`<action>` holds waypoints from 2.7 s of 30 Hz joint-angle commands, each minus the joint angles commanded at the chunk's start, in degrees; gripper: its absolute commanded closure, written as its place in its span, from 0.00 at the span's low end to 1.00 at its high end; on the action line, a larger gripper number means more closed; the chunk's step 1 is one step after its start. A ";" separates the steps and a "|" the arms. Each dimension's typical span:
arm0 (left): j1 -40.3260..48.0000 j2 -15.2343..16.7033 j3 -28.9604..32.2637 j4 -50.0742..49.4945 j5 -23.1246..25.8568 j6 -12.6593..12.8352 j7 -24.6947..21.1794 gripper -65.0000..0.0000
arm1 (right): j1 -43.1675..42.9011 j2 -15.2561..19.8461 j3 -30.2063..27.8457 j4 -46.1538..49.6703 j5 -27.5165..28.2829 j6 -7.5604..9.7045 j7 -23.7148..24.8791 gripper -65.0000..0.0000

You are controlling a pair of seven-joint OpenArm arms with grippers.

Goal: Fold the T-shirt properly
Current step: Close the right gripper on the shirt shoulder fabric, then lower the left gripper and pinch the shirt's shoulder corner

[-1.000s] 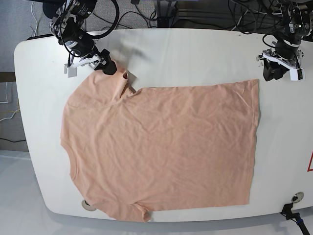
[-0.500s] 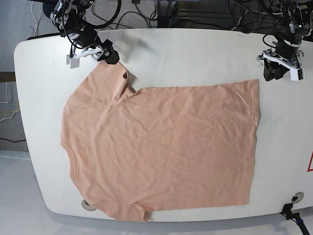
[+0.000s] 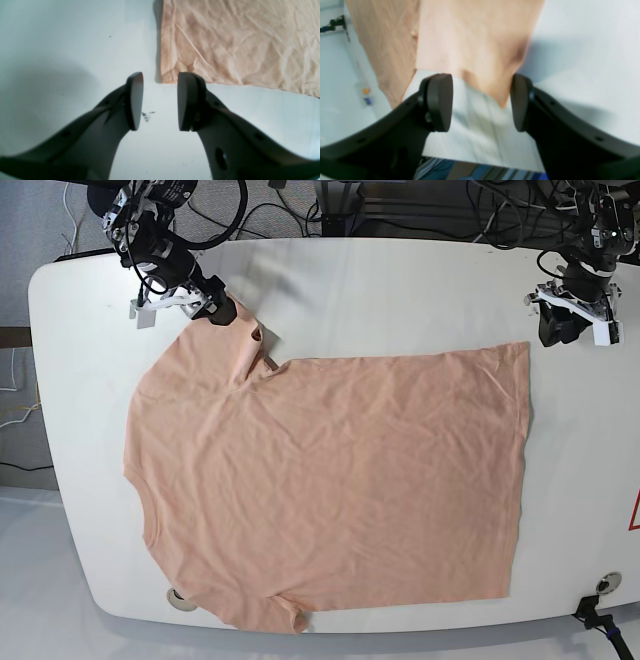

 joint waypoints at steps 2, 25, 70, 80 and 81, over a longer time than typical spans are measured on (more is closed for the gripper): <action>0.09 -0.26 -0.09 0.00 0.00 0.00 0.00 0.67 | 0.88 0.00 0.00 -1.76 -0.09 0.09 0.00 0.46; -1.14 -1.58 -0.18 0.00 -0.44 0.00 0.00 0.67 | 2.90 0.00 -0.09 -4.04 -0.09 0.62 -0.09 1.00; -14.68 0.88 5.89 -23.74 -17.49 -6.68 10.46 0.38 | 2.81 0.00 -0.26 -4.22 -0.09 0.62 -0.09 1.00; -16.97 0.88 5.98 -24.26 -17.41 -6.59 10.46 0.38 | 2.73 0.00 -0.26 -4.22 -0.09 0.70 -0.09 1.00; -17.05 0.88 5.98 -24.26 -17.41 -6.59 10.46 0.38 | 2.73 0.00 -0.26 -4.22 -0.09 0.70 -0.09 1.00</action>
